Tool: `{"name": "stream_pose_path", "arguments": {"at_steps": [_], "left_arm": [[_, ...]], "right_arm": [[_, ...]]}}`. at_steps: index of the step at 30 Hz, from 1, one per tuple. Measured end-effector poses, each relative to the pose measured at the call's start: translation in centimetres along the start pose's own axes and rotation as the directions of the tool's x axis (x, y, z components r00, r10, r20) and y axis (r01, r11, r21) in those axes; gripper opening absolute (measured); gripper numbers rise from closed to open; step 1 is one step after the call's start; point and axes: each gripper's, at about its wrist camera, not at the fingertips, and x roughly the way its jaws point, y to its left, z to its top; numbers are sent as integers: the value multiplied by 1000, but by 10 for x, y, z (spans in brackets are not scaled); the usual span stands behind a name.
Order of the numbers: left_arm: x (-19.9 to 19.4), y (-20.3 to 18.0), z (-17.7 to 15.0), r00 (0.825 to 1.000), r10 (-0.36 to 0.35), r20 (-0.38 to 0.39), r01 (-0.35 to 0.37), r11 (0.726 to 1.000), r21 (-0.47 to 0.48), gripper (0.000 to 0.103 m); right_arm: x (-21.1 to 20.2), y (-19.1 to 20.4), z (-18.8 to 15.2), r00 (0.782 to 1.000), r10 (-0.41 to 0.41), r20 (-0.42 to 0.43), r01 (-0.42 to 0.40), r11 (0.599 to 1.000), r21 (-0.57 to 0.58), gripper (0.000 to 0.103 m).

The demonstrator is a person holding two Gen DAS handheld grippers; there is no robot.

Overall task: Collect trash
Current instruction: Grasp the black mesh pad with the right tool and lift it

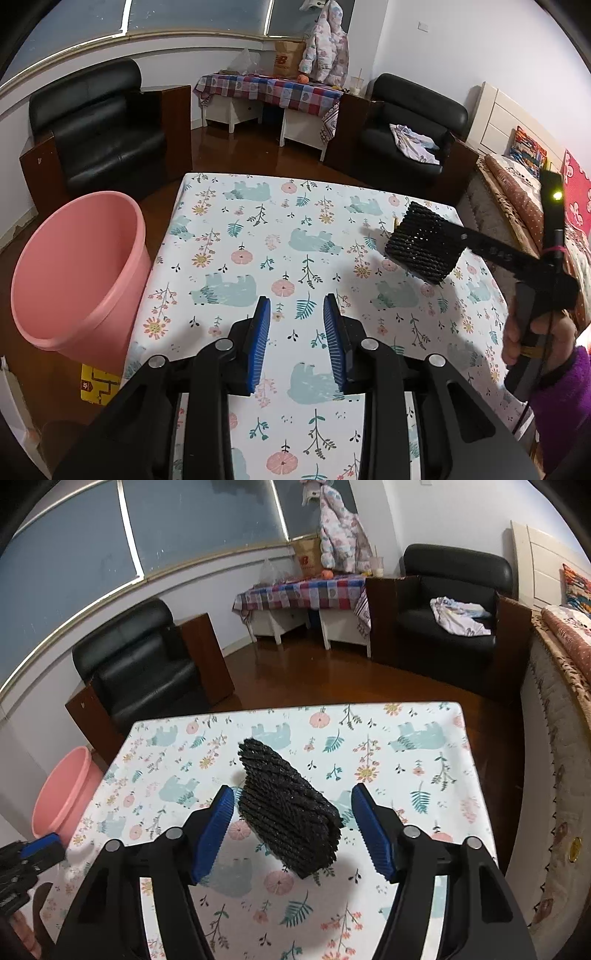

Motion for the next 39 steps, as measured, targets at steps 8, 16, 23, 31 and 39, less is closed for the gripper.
{"name": "stream_pose_path", "arguments": {"at_steps": [8, 16, 23, 31, 39], "left_arm": [[1, -7, 0, 1000, -17, 2, 17, 1000, 12, 30], [8, -25, 0, 998, -61, -6, 61, 997, 40, 30], [22, -46, 10, 993, -113, -16, 114, 990, 79, 30], [53, -84, 38, 980, -200, -8, 200, 974, 110, 30], [105, -117, 59, 981, -192, -38, 195, 971, 134, 30]], "right_arm": [[-21, -7, -30, 995, 92, -37, -87, 989, 119, 10], [-58, -1, -63, 992, 122, -38, -112, 975, 191, 10], [-84, -8, -79, 998, -33, 50, 20, 972, 235, 10], [-86, -30, -90, 989, -105, 100, 68, 945, 320, 10], [-86, -32, -99, 982, -120, 144, 68, 944, 323, 10]]}}
